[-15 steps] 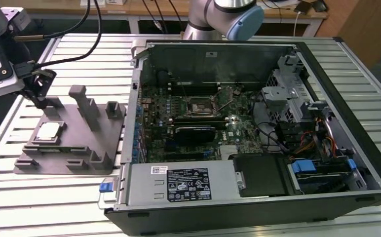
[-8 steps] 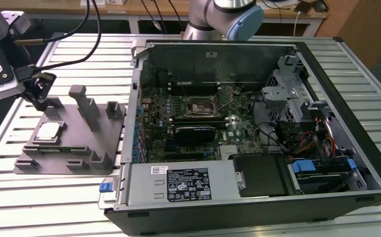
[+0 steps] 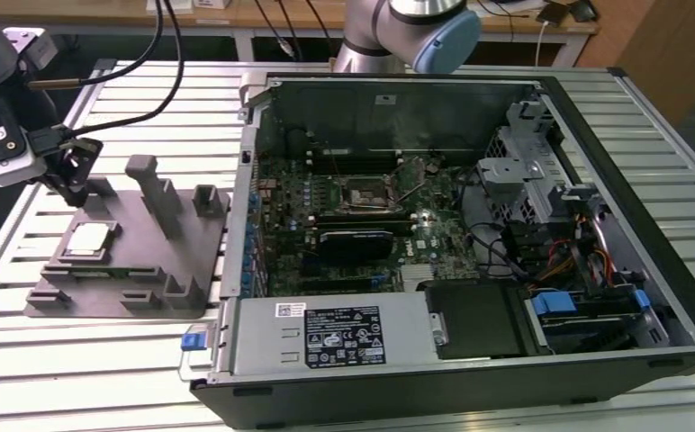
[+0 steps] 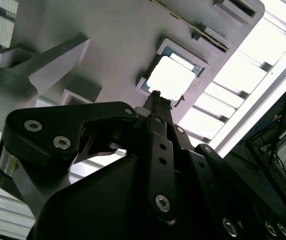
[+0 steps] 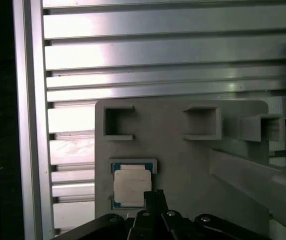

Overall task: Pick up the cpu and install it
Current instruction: 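Pick up the cpu and move it towards the insertion slot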

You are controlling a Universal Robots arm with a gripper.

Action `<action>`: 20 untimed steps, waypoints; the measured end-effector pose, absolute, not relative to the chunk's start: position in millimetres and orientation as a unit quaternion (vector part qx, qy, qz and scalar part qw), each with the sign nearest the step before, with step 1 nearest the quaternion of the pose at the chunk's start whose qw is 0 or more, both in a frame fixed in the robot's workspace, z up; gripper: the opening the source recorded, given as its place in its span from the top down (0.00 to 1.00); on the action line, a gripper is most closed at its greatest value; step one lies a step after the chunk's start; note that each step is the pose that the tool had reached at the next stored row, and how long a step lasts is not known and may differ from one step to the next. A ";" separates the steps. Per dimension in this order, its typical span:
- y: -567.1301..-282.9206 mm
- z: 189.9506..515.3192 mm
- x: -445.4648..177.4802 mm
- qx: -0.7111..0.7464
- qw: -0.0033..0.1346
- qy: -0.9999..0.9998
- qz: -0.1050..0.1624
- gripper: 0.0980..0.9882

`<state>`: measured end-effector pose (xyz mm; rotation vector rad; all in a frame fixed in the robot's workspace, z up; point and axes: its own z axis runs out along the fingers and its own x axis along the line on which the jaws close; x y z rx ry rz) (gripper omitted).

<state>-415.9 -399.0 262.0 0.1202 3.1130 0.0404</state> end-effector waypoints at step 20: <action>-400.5 245.5 -423.5 0.039 0.013 0.999 0.013 0.99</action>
